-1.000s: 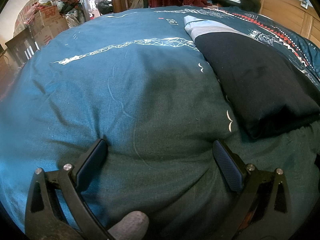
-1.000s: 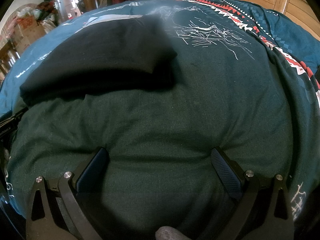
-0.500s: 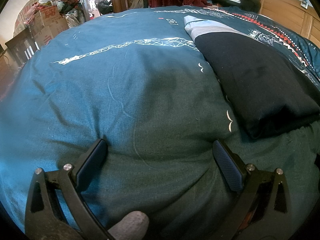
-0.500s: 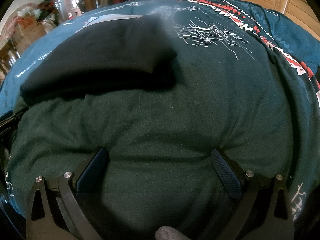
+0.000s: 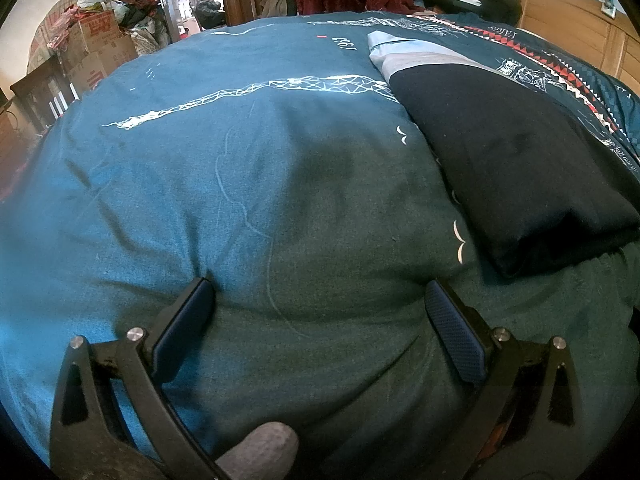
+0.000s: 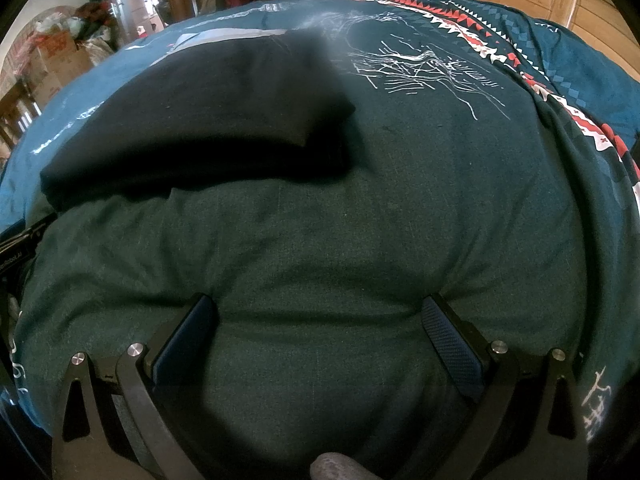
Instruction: Fold large clothes
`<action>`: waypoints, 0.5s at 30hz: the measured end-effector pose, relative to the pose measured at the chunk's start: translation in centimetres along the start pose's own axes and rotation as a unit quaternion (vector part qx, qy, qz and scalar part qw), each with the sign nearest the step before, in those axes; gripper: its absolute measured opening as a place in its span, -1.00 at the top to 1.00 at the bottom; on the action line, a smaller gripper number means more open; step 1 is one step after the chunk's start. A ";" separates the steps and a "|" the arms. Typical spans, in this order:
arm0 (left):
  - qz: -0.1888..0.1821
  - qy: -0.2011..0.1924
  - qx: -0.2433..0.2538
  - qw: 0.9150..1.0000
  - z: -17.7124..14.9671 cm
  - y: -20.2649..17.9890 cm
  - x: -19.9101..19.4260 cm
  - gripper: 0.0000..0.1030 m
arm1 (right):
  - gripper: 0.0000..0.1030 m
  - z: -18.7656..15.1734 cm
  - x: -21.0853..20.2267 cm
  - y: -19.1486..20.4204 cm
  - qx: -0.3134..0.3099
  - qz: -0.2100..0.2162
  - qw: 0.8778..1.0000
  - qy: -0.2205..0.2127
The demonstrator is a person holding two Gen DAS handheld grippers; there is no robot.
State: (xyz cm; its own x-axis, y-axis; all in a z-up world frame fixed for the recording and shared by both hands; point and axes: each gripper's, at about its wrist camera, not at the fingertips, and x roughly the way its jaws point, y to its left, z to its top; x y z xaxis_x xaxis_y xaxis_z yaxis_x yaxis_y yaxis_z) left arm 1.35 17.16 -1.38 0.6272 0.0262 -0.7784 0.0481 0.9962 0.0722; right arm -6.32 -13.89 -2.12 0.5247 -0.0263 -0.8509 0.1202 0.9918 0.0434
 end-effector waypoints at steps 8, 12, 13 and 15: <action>0.000 0.000 0.000 1.000 0.0 0.0 0.0 -1.00 | -1.00 0.0 0.0 0.1 0.000 0.000 1.000 0.000; 0.000 0.000 0.000 1.000 0.0 0.0 0.0 -1.00 | -1.00 0.0 0.0 0.0 0.000 0.000 1.000 0.000; 0.000 0.000 0.000 1.000 0.0 0.0 0.0 -1.00 | -1.00 0.0 0.0 0.0 0.000 0.000 1.000 0.000; 0.000 0.000 0.000 1.000 0.0 0.0 0.0 -1.00 | -1.00 0.0 0.1 0.0 0.000 0.000 1.000 0.000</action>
